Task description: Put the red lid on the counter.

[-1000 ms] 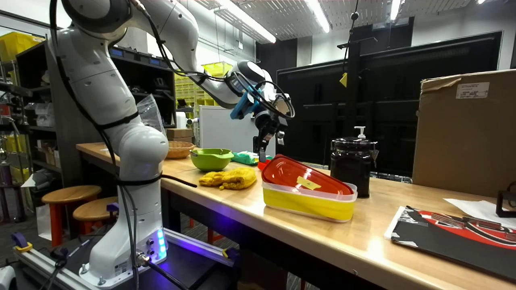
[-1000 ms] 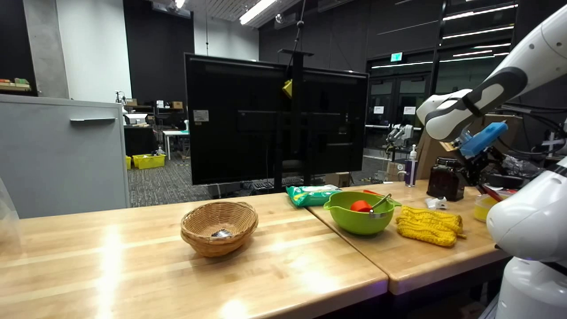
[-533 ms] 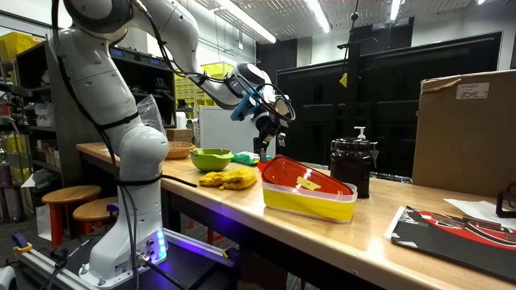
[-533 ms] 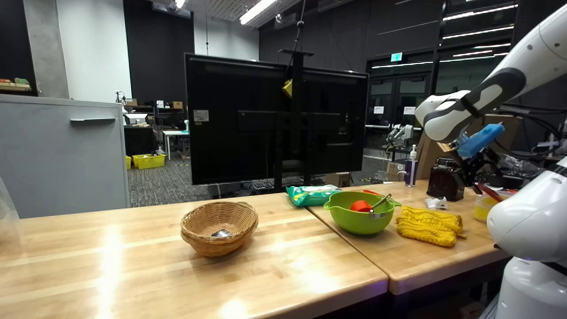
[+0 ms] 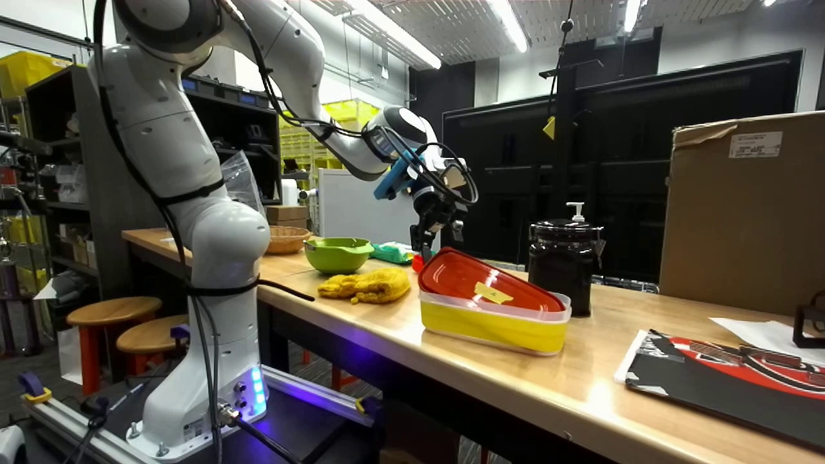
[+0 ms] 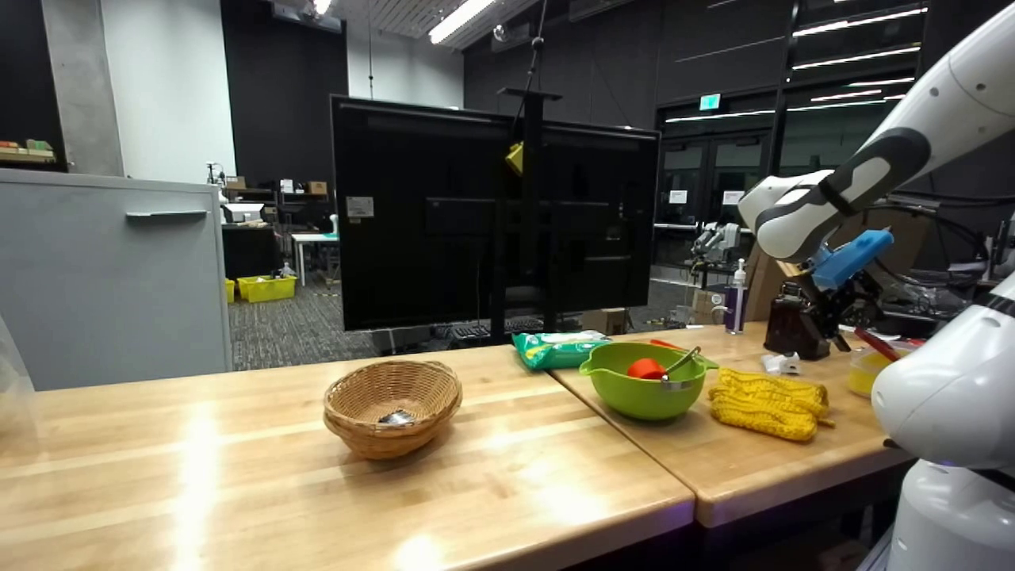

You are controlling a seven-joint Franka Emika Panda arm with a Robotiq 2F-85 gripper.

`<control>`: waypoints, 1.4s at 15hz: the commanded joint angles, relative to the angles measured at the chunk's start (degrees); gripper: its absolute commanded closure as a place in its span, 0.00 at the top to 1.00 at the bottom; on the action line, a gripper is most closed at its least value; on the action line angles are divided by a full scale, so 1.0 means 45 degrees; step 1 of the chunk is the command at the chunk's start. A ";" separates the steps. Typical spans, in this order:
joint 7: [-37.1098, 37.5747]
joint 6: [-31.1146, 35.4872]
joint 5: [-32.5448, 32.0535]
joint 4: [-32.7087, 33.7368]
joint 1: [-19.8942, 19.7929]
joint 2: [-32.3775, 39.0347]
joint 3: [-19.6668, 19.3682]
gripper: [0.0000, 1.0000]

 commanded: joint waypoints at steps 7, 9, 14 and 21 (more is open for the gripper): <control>-0.0802 0.0722 -0.0227 0.0655 -0.0480 0.0690 -0.0499 0.68; -0.0947 0.0730 -0.0218 0.0802 -0.0550 0.0757 -0.0609 0.52; -0.1108 0.0665 -0.0168 0.1080 -0.0612 0.0929 -0.0712 0.13; -0.1120 0.0315 -0.0177 0.1205 -0.0471 0.0532 -0.0338 0.00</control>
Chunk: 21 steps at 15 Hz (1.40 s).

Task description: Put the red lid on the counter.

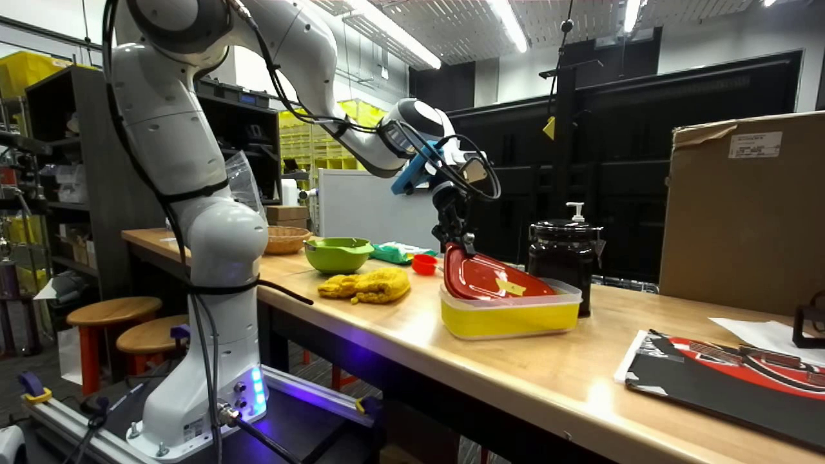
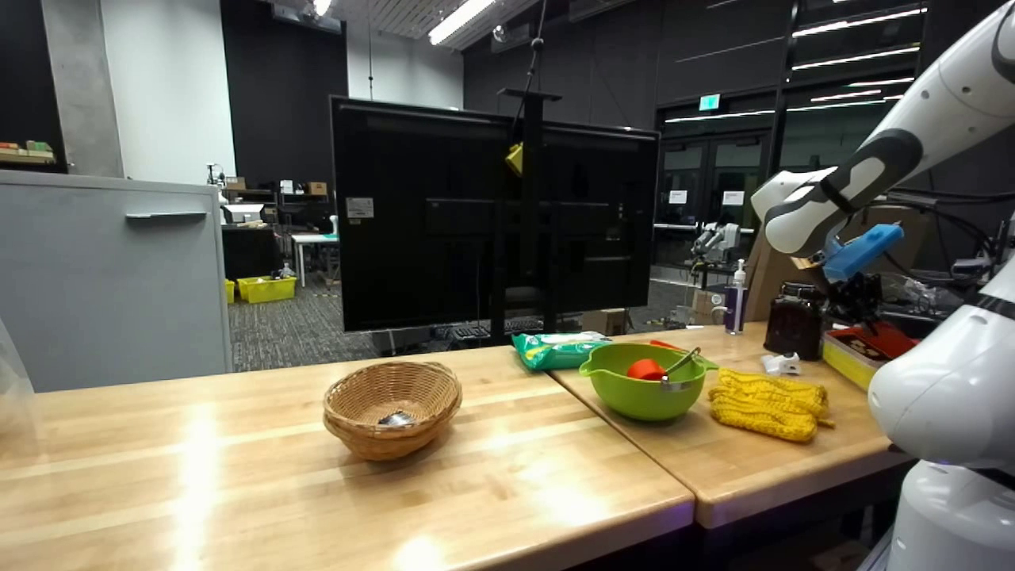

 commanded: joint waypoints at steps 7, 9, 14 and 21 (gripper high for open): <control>-0.0135 -0.1635 -0.0034 0.0316 0.0152 -0.1243 0.1003 0.03; -0.0061 -0.1995 -0.0032 0.0336 0.0235 -0.1585 0.1233 0.03; -0.0016 -0.3025 -0.0015 0.0531 0.0578 -0.2451 0.1866 0.03; -0.0191 -0.3856 0.0217 0.0891 0.1853 -0.3028 0.2825 0.03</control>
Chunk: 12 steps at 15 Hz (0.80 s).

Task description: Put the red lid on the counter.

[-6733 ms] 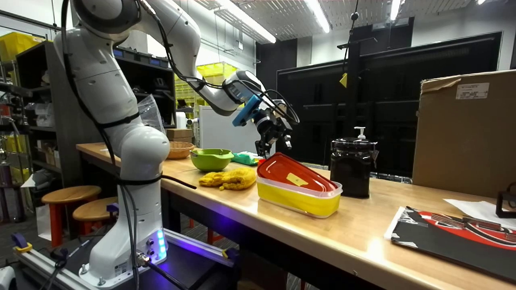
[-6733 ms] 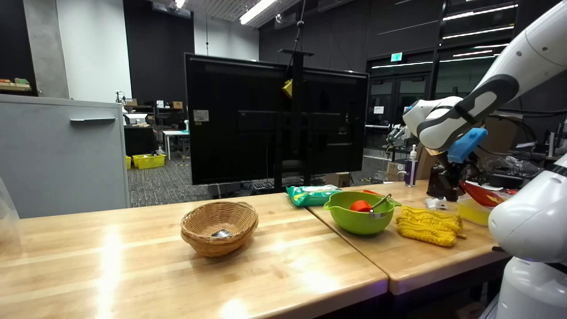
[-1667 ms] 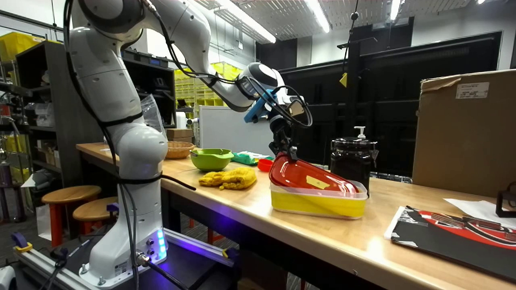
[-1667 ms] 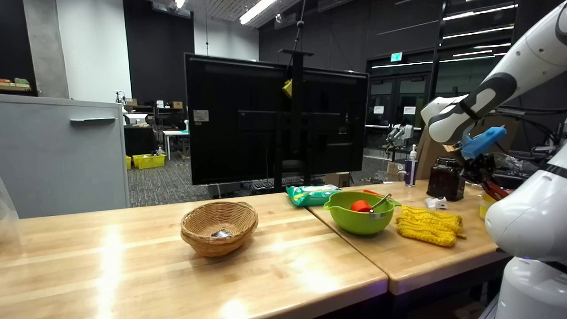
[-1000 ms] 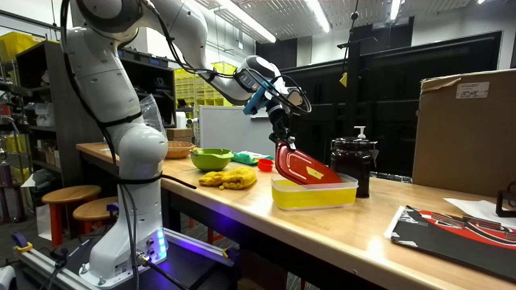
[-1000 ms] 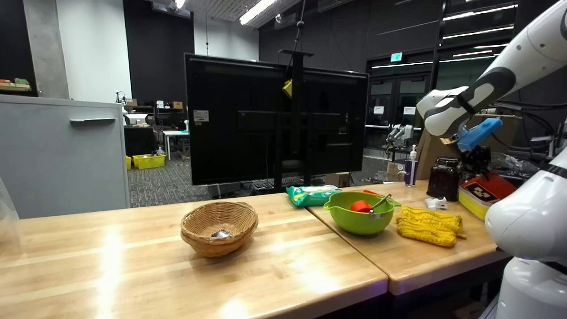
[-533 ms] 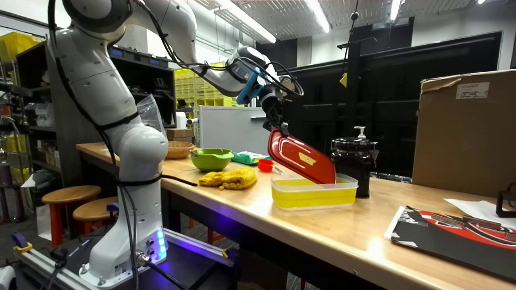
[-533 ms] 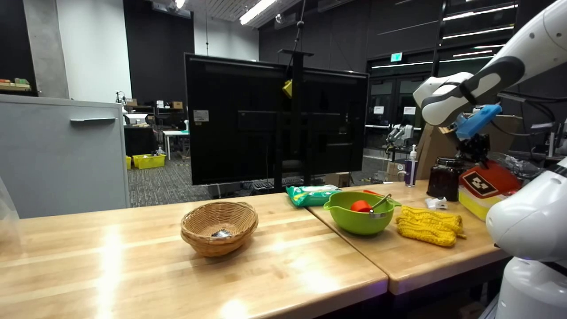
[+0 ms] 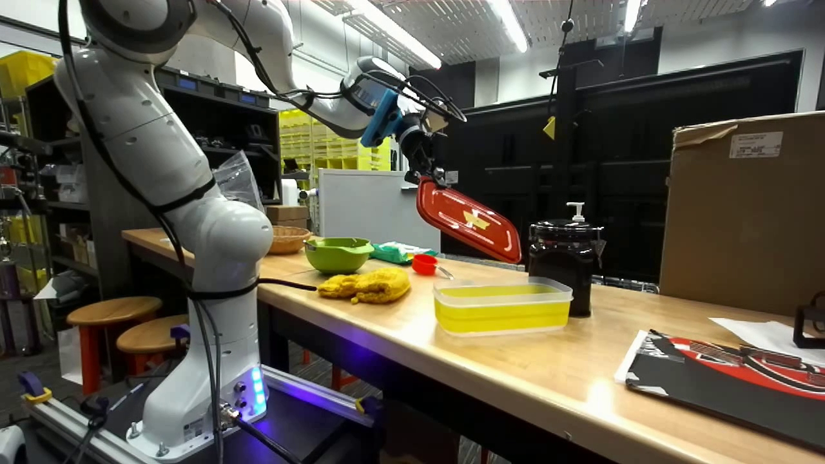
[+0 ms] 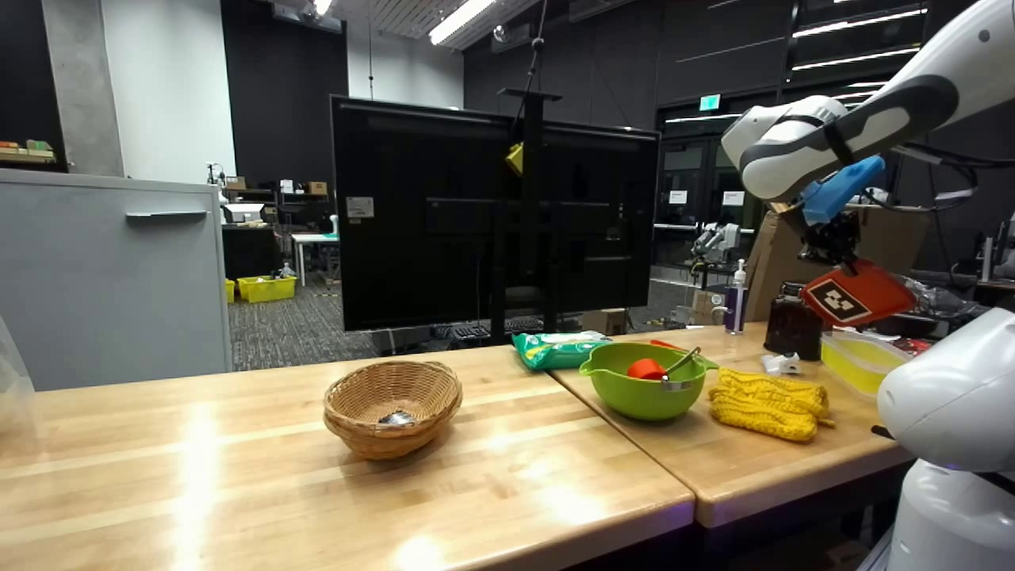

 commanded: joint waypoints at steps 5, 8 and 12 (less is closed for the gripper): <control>-0.0345 -0.0204 0.0494 0.0541 0.1643 0.0103 0.0818 0.03; -0.0426 -0.0042 0.0182 0.0708 0.1956 0.0534 0.0956 0.03; -0.0674 0.0341 -0.0430 0.1001 0.2002 0.1284 0.0831 0.03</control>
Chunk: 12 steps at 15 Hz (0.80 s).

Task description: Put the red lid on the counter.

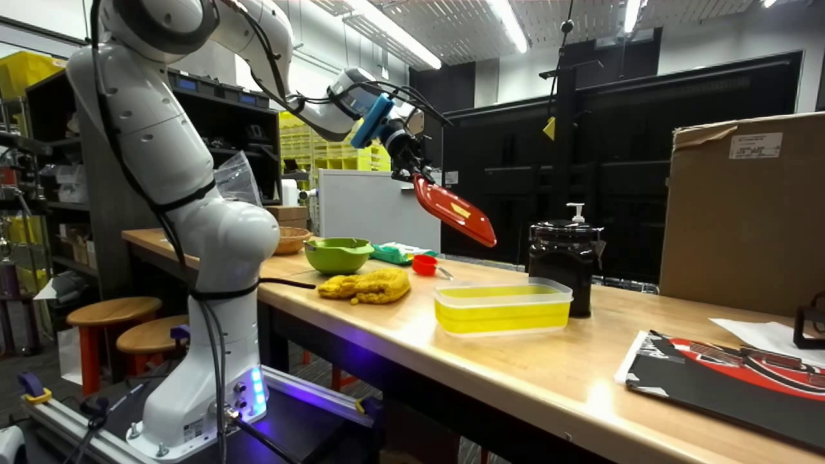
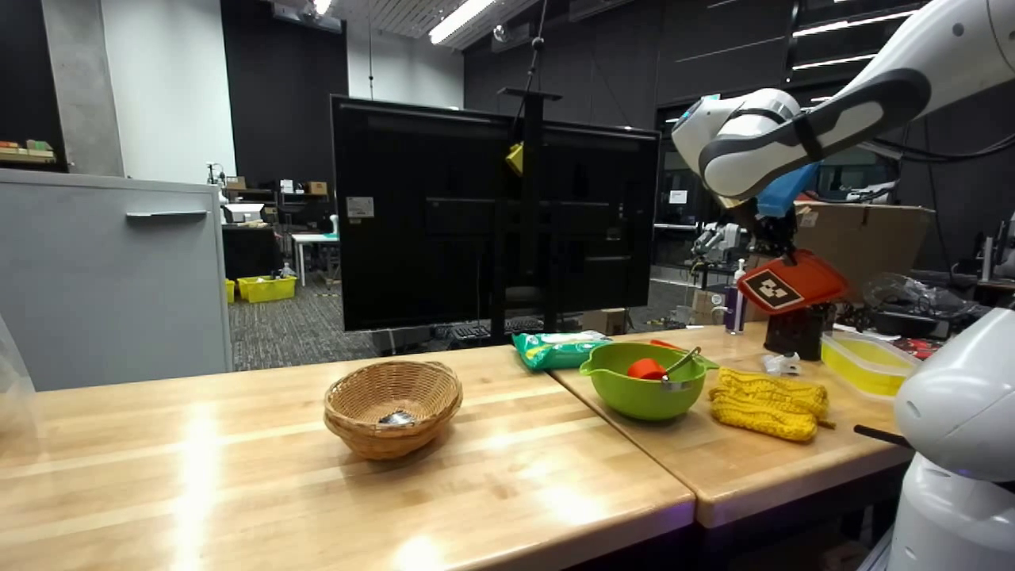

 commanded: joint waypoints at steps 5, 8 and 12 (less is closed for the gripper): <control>-0.1042 0.1006 -0.1006 0.0890 0.0045 0.1841 -0.0282 0.03; -0.1335 0.1479 -0.1193 0.1162 0.0080 0.2640 -0.0230 0.03; -0.1737 0.1992 -0.1203 0.1584 0.0047 0.3654 -0.0212 0.03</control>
